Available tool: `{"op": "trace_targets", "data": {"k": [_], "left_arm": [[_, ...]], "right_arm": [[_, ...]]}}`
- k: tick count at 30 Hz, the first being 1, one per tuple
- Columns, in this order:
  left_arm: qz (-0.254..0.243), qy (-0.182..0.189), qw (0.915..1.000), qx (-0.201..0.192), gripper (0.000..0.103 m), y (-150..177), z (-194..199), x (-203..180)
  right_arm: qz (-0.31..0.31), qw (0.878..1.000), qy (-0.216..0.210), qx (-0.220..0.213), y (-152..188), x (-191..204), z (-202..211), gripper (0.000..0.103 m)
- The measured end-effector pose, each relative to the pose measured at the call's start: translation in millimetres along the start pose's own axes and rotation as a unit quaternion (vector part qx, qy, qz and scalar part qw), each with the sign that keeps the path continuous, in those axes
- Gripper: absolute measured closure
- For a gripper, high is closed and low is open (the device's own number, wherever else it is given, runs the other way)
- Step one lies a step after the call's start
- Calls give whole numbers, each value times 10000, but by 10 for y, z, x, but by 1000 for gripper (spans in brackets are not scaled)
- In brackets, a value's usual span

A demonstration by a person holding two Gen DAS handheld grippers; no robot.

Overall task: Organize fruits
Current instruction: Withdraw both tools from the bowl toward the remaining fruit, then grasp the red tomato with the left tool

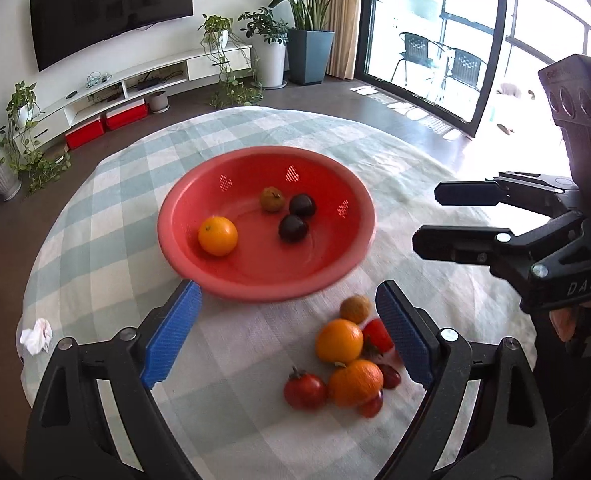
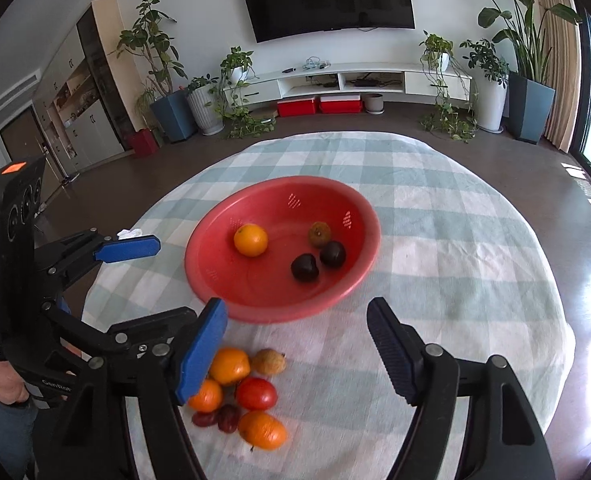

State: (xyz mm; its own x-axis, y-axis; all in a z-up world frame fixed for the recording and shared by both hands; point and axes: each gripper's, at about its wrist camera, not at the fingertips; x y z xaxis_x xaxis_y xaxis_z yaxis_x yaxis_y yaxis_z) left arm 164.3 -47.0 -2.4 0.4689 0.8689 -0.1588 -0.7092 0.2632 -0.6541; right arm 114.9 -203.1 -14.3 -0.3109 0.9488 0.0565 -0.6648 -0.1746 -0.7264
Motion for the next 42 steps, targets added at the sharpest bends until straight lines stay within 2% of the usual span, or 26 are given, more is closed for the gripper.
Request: {"op": "trace_targets", "data": {"k": [4,6,10,14,21,28,31,35,40,42], "left_arm": [[-244,-98,9994,213,13,404,82,-34],[-257,-3,9991,340,13,571,104,11],[-429,-7,9974,572,13,769,112,62],[-774,399,9948,535,13,743,85,143],[-1496,862,9794,1049,14,581,-245,180],[-1741,1269,9665,1394,46,499,-514,188],[-1878,1253,9627,1489,47,521,-586,187],[-1804,1345,9635,1453,47,502,-613,237],[-1889,1409,9610,1446,60,506,-634,201],[-1956,1395,9600,1440,61,505,-641,182]], "right_arm": [[-268,9996,-128,-20,300,40,144,28],[-339,9993,-157,18,442,61,185,28],[-489,9984,-231,136,624,60,190,28],[-522,9981,-281,186,691,79,196,28],[-527,9981,-254,212,719,59,213,29],[-550,9977,-237,314,735,24,155,32],[-548,9975,-257,357,737,26,119,32],[-528,9973,-291,416,744,41,74,33],[-523,9971,-307,464,760,53,55,34],[-526,9971,-301,461,764,56,56,34]]}}
Point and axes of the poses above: each gripper's, at about its wrist camera, not at the fingertips, and z roughly against the way its jaws point, x to its left, y to its underside, and after that the axes turned 12 degrees about z, right-handed
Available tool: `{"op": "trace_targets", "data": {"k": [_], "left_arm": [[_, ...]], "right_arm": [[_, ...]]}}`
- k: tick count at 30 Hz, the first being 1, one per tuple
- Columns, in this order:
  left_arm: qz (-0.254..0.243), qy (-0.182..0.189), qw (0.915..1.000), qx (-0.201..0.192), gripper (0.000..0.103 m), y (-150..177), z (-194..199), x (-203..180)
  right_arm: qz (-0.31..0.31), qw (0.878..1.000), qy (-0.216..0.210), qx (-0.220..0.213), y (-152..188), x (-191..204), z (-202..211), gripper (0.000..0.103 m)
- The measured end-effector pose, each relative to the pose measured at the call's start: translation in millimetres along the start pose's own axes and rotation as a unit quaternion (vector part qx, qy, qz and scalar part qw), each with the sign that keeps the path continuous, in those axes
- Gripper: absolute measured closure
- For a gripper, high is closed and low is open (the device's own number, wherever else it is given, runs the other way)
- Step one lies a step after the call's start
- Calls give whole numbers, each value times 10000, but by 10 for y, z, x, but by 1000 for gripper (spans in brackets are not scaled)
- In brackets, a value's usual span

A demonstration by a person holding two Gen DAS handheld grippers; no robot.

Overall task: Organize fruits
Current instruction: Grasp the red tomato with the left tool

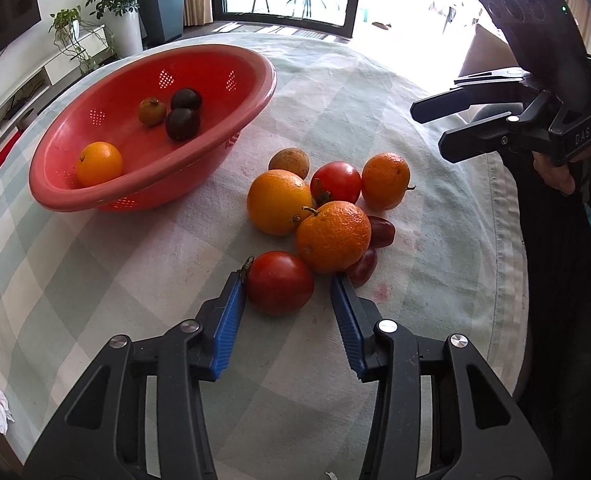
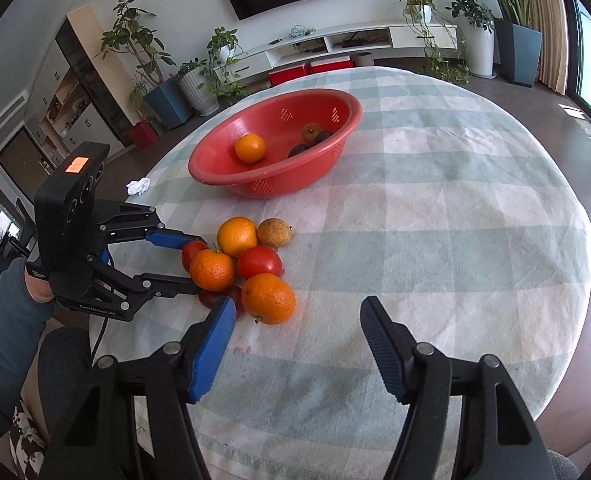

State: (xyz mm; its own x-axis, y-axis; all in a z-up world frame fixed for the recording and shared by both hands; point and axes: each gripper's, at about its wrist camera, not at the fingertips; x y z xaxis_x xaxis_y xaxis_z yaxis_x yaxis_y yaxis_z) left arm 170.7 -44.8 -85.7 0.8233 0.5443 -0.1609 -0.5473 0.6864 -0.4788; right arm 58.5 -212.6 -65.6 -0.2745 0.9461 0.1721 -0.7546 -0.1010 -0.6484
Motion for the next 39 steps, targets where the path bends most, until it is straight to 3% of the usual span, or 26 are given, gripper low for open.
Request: {"op": "trace_targets", "data": {"k": [8,25,33,39], "left_arm": [[9,-67,9999,-141,71,33,31,4],[189,-150,9994,-260,71,82,44,15],[579,-228,9965,-556,71,197,255,103],[975,-355,9896,-998,71,270,532,46]], "right_arm": [[-10,10000,-3,25,9,-3,4,34],[9,9999,62,96,32,16,-36,35],[315,9992,161,211,20,99,-114,36],[663,9974,164,243,-58,253,-158,39]]}}
Point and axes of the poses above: each gripper's, at about its wrist camera, not at the fingertips, and z roughly against the way its jaws point, x to its left, y to its underside, and after that the axes turned 12 degrees about z, right-handed
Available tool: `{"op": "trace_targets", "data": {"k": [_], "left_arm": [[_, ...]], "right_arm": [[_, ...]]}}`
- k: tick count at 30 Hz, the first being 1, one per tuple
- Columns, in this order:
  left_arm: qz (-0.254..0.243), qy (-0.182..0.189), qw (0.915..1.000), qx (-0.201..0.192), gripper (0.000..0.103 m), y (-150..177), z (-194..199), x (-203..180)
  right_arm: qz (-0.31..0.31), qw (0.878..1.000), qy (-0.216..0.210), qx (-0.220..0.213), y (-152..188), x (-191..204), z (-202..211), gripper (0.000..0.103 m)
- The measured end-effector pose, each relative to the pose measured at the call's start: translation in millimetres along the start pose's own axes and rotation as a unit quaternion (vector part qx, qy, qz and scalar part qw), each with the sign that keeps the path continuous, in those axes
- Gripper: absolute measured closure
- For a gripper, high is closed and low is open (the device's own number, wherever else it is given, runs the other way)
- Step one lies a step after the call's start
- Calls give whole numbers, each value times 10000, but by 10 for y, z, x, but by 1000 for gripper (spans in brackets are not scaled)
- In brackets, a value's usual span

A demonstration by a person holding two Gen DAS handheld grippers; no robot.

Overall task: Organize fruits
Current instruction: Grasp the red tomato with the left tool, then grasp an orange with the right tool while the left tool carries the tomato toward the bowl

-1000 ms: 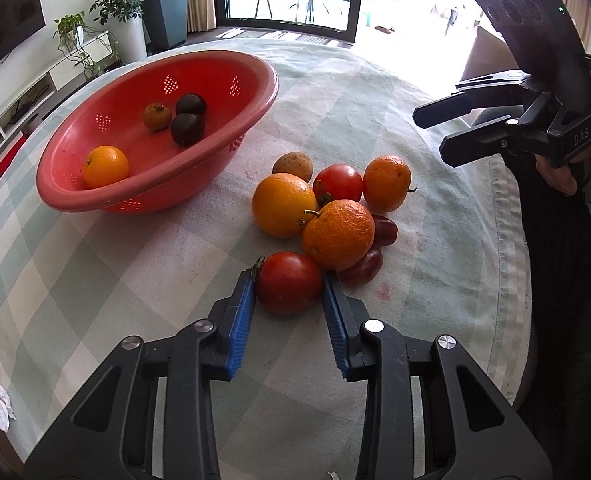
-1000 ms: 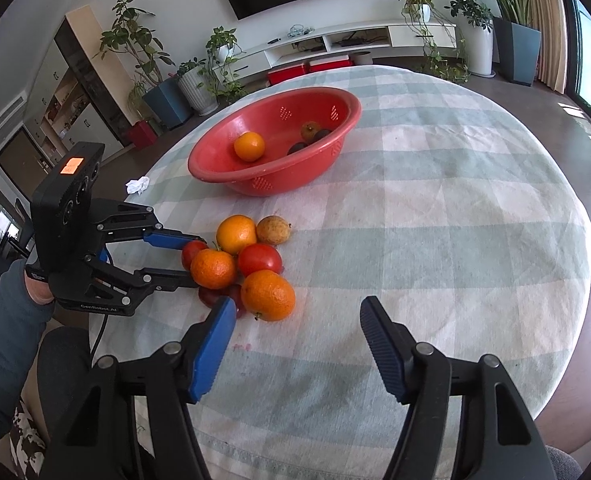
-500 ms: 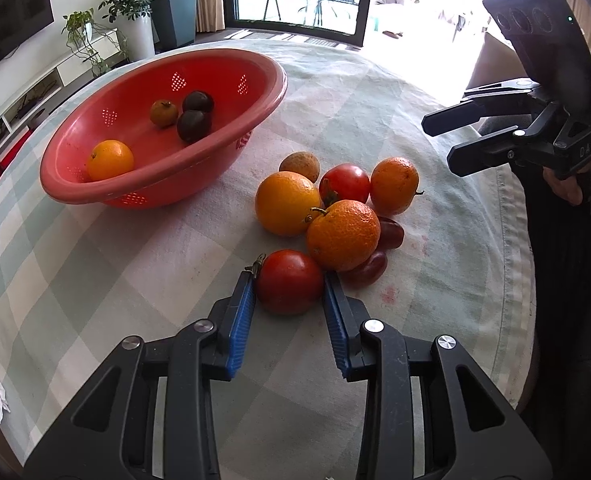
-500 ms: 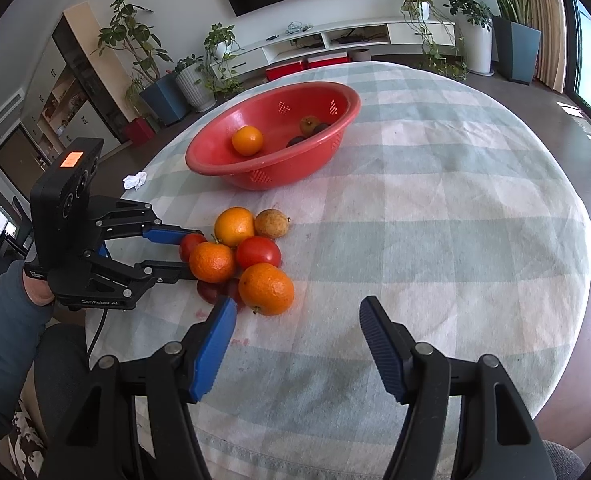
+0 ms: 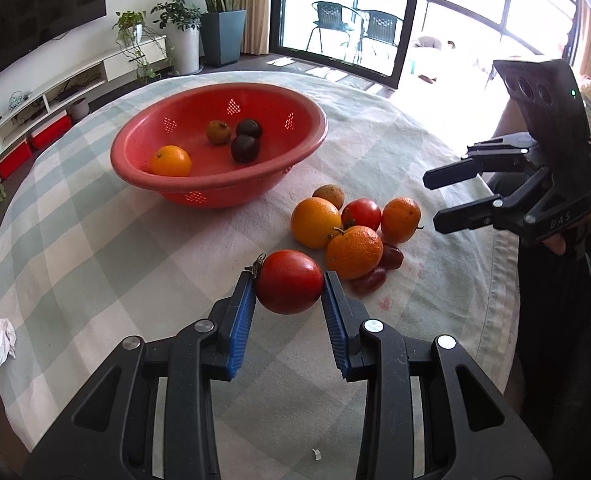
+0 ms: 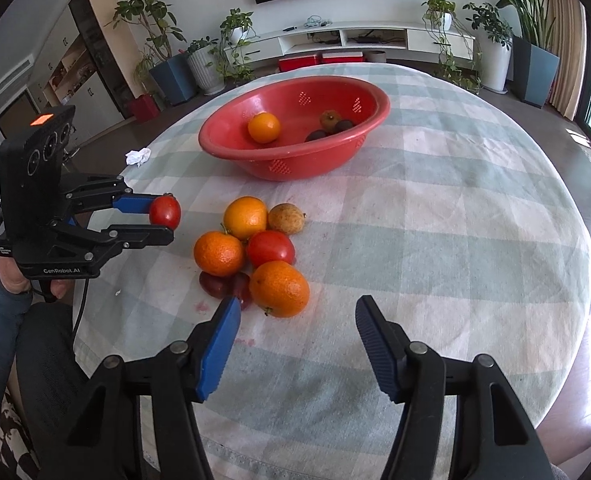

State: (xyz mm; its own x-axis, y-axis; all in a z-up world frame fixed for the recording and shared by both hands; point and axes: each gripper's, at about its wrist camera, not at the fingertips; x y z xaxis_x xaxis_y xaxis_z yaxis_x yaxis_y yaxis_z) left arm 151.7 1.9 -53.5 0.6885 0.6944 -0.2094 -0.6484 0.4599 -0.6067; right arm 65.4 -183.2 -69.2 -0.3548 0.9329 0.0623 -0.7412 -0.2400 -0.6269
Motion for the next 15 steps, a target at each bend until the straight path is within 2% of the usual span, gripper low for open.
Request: {"op": "trace_targets", "data": {"k": [10,15], "left_arm": [[710,-1,9962,-509,71,122,316,-260],[908,43,9938,-637,71,187,359,-291]], "right_arm": [[222,9994,147,222,-70,79,-199,42],[271,9987,173,405,-76,56,-361,49]]}}
Point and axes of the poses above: each gripper's, at about its wrist camera, not at the fingertips, and z roughly against the way its jaws point, x to its left, y to its underside, and after that the axes turned 12 degrees about z, right-handed
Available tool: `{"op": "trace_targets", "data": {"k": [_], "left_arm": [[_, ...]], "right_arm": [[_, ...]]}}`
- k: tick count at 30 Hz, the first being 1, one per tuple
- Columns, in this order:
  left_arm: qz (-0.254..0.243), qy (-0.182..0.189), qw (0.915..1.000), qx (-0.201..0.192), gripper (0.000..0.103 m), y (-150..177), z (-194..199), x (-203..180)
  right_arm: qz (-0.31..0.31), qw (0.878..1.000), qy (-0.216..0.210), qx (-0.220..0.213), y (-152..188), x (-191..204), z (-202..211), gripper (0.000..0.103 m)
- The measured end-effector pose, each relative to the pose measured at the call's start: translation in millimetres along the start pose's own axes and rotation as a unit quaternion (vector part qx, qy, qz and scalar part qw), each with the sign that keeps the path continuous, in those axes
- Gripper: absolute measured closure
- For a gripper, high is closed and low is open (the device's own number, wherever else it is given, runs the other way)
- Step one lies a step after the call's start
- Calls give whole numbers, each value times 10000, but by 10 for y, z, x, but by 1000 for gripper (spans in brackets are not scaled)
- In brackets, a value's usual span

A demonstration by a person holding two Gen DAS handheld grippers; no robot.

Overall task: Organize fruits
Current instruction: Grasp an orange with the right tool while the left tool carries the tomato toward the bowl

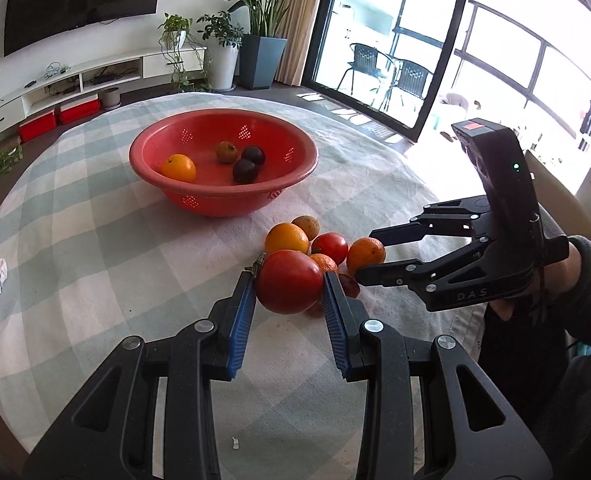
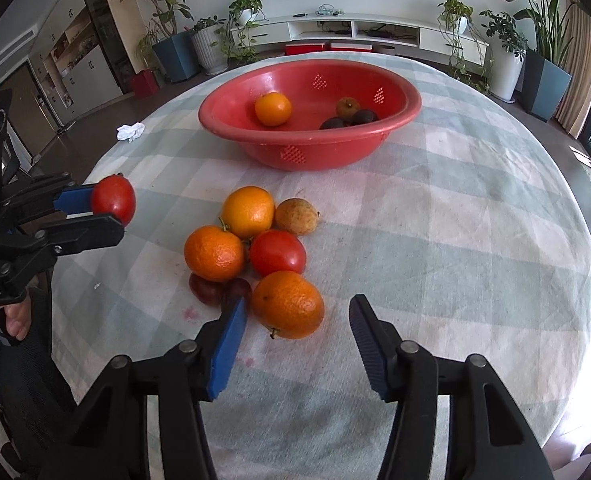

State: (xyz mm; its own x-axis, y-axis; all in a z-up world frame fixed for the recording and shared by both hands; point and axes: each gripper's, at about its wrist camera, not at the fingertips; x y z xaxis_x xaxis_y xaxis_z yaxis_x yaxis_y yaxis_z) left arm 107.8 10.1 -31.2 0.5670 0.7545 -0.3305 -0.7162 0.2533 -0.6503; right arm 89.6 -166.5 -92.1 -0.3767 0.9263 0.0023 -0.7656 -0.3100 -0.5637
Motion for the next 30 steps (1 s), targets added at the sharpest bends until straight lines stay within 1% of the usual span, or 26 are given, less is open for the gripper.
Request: {"op": "trace_targets", "data": {"k": [2,4,6,8,13,18,22,24,27,30], "left_arm": [[69,20,10000,-59,71,-8,37,20],[146,5,9998,-97,71,-18,54,54],[177,-6,9998,-102,71,-16,64,66],[162,-18,9998,-118,71,-12,84,61],[184,-56,9997,-137,71,-43,76,93],[190,-119,9995,-241,71,-140,141,99],[112,-248,9990,-367,71,-399,183,70],[22,-302,9986,-437,71,-558,190,30],[-45,-449,9979,-464,71,-819,112,-9],[-96,-646,9971,-383,71,-1061,-60,-24]], "right_arm": [[-37,10000,-26,-36,8,-20,-3,51],[-87,9999,-111,-53,6,-33,5,55],[-63,9999,-138,-73,4,-19,27,63],[-59,9999,-106,-91,7,-12,64,63],[-223,9991,-188,-297,42,-73,256,64],[-539,9964,-72,-653,-34,-326,518,64],[-990,9899,117,-1008,-158,-667,752,64],[-1103,9864,202,-1204,-268,-786,865,64],[-1023,9837,283,-1450,-502,-858,982,64],[-876,9830,136,-1606,-768,-870,968,63]]}}
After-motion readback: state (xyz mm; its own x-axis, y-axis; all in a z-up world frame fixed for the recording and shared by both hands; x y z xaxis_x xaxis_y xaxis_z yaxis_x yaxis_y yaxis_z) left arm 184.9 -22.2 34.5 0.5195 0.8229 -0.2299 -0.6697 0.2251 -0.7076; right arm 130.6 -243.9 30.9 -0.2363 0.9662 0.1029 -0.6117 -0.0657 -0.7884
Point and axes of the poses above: each gripper's, at about its wrist camera, not at the fingertips, and z roughly against the way its jaws point, x to its left, y to its underside, and after that the axes turned 12 degrees about z, right-handed
